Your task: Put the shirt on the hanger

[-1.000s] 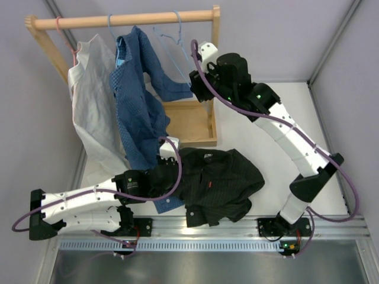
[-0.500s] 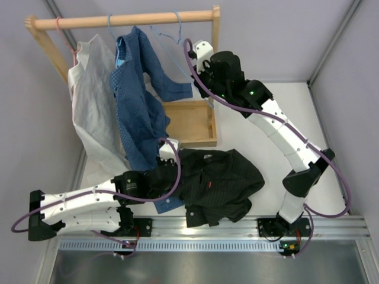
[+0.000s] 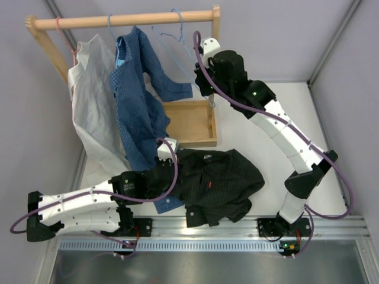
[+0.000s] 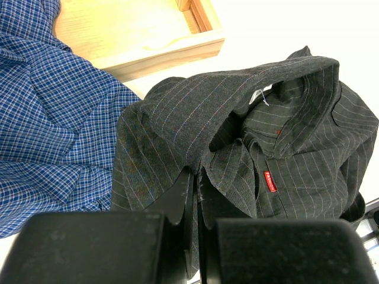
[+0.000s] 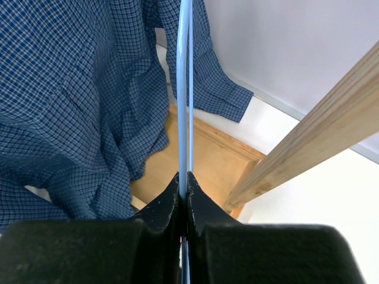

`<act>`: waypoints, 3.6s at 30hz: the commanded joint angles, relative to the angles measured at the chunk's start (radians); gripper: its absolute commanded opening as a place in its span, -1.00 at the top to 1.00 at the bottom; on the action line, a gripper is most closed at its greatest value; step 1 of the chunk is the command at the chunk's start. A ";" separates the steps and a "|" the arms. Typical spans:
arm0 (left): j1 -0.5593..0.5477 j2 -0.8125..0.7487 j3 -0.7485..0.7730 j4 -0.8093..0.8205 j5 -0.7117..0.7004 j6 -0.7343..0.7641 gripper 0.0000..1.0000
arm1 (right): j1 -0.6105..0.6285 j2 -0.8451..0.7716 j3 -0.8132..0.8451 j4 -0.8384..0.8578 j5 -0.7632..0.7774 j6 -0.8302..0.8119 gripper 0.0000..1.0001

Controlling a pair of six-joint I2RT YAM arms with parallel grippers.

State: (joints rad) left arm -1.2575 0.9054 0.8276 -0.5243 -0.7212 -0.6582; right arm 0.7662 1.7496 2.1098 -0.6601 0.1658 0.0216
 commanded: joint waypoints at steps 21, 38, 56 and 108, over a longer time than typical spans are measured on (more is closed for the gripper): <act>0.136 0.130 0.047 0.132 0.098 0.025 1.00 | -0.007 -0.231 -0.051 0.172 -0.109 0.035 1.00; 0.469 0.236 0.122 0.158 0.415 0.015 1.00 | -0.016 -1.192 -1.057 -0.106 -0.251 0.166 1.00; 0.506 0.227 0.173 0.240 0.698 0.089 1.00 | -0.016 -1.273 -1.245 -0.082 -0.385 0.187 1.00; 0.397 0.365 0.840 -0.017 1.049 0.399 1.00 | -0.015 -1.251 -1.286 0.405 -0.479 0.333 1.00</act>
State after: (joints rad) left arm -0.8253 1.3064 1.6733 -0.6067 0.2905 -0.2390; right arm 0.7559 0.4618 0.8467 -0.4980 -0.3073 0.3157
